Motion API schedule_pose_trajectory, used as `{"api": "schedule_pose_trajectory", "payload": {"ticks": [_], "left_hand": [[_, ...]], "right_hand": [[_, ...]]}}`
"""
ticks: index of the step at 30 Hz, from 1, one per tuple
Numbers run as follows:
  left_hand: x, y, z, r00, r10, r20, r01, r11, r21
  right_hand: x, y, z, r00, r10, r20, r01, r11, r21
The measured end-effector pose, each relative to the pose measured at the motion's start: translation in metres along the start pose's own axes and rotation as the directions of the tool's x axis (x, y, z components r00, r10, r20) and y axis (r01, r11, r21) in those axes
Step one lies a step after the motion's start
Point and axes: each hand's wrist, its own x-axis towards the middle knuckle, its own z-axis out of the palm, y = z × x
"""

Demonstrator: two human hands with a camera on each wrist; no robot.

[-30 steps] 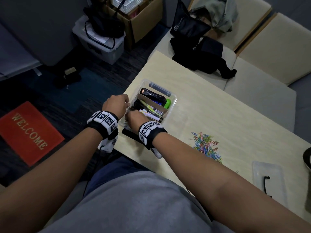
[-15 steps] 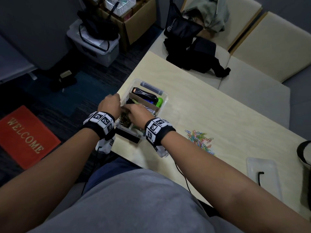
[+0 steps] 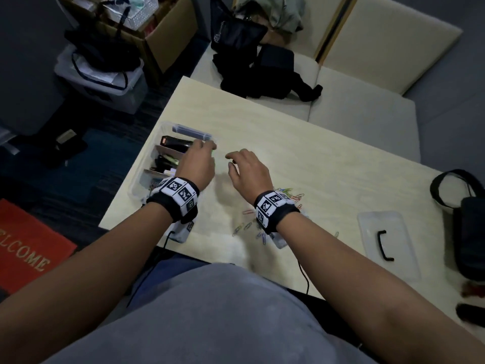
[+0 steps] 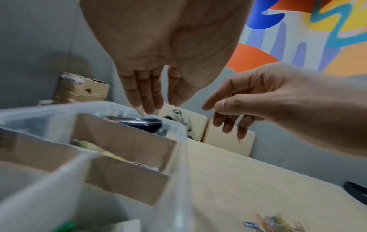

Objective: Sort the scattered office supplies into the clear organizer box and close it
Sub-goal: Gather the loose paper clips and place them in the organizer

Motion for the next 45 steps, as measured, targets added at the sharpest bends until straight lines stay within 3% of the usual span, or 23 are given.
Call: {"api": "schedule_pose_trajectory", "payload": {"ticks": [3,8,14,19,24,26,29,32,34,37,39,41,45], "left_hand": [[-0.001,0.031,0.037,0.982,0.107,0.154,-0.114,0.993,0.036],[-0.012,0.05,0.094,0.876,0.188,0.445,-0.293,0.939,0.181],[-0.031,0.041,0.144,0.785,0.035,0.619,-0.269,0.919,0.289],[-0.036,0.044,0.168,0.738,0.033,0.674,-0.25,0.941,0.228],[-0.031,0.07,0.185,0.755,0.064,0.652,-0.211,0.966,0.15],[-0.028,0.081,0.191,0.774,0.071,0.629,-0.213,0.965,0.154],[-0.022,0.093,0.199,0.782,0.102,0.614,-0.251,0.955,0.161],[-0.017,0.102,0.202,0.776,0.109,0.621,-0.267,0.949,0.168],[-0.015,0.105,0.202,0.776,0.121,0.62,-0.297,0.936,0.189],[-0.015,0.11,0.204,0.756,0.156,0.636,-0.389,0.888,0.246],[-0.015,0.113,0.206,0.747,0.175,0.642,-0.426,0.867,0.259],[-0.015,0.113,0.209,0.743,0.207,0.637,-0.456,0.853,0.255],[-0.014,0.116,0.211,0.745,0.247,0.62,-0.49,0.833,0.257]], "right_hand": [[-0.024,0.035,-0.008,0.999,0.045,0.01,-0.044,0.996,-0.083],[-0.068,0.086,-0.014,0.979,0.168,0.116,-0.146,0.973,-0.179],[-0.135,0.152,-0.026,0.868,0.434,0.242,-0.32,0.86,-0.397],[-0.186,0.191,-0.032,0.71,0.674,0.207,-0.507,0.692,-0.515],[-0.213,0.206,-0.028,0.443,0.867,0.228,-0.708,0.494,-0.504],[-0.213,0.203,-0.026,0.399,0.878,0.265,-0.755,0.478,-0.449],[-0.206,0.195,-0.022,0.438,0.83,0.344,-0.752,0.549,-0.365],[-0.198,0.187,-0.02,0.52,0.747,0.415,-0.697,0.652,-0.3],[-0.195,0.183,-0.016,0.59,0.684,0.43,-0.648,0.718,-0.254],[-0.19,0.18,-0.016,0.751,0.529,0.395,-0.492,0.847,-0.2],[-0.186,0.18,-0.02,0.816,0.455,0.357,-0.423,0.891,-0.168],[-0.184,0.183,-0.024,0.828,0.467,0.31,-0.427,0.884,-0.191],[-0.187,0.193,-0.024,0.782,0.515,0.352,-0.439,0.855,-0.276]]}}
